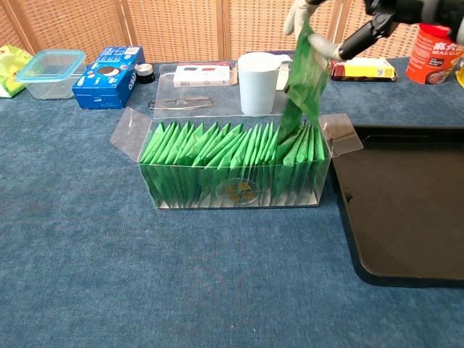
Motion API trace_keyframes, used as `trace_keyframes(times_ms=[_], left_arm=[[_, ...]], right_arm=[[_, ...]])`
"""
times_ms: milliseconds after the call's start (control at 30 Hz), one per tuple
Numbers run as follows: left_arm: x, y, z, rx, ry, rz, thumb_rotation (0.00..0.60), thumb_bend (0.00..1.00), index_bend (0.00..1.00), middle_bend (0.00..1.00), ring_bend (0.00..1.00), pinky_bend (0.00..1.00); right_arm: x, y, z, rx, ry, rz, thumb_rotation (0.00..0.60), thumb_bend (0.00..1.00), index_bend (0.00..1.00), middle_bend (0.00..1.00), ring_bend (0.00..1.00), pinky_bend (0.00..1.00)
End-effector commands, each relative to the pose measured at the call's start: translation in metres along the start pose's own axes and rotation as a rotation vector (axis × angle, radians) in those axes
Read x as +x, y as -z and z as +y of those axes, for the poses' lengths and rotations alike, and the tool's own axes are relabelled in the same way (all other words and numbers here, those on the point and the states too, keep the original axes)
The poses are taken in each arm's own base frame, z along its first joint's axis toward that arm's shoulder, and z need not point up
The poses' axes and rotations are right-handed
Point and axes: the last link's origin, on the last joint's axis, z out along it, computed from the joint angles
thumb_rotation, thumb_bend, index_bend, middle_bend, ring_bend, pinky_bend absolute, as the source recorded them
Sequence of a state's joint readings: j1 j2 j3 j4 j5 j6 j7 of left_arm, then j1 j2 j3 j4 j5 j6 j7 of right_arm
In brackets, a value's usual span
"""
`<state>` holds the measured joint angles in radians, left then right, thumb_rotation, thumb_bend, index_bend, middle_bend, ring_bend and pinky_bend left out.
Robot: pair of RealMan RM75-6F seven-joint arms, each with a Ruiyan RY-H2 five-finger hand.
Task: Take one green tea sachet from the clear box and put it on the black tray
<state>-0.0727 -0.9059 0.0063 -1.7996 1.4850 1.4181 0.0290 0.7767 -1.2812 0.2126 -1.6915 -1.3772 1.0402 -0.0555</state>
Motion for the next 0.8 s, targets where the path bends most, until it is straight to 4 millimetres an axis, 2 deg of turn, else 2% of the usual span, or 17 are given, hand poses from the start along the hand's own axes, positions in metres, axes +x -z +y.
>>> trace_keyframes(times_ms=[33, 433, 800], left_arm=[[0.0, 0.0, 0.0, 0.0, 0.001, 0.002, 0.6, 0.2, 0.09, 0.12, 0.14, 0.24], [0.001, 0.0, 0.001, -0.002, 0.003, 0.012, 0.6, 0.2, 0.09, 0.12, 0.14, 0.24], [0.002, 0.0, 0.003, -0.007, 0.005, 0.014, 0.6, 0.2, 0.09, 0.12, 0.14, 0.24]], right_arm=[[0.003, 0.005, 0.003, -0.006, 0.0, 0.005, 0.6, 0.58, 0.58, 0.32, 0.22, 0.13], [0.022, 0.026, 0.016, -0.052, 0.007, 0.051, 0.6, 0.58, 0.58, 0.32, 0.22, 0.13], [0.029, 0.06, 0.038, -0.136, 0.04, 0.045, 0.6, 0.58, 0.57, 0.32, 0.22, 0.13]])
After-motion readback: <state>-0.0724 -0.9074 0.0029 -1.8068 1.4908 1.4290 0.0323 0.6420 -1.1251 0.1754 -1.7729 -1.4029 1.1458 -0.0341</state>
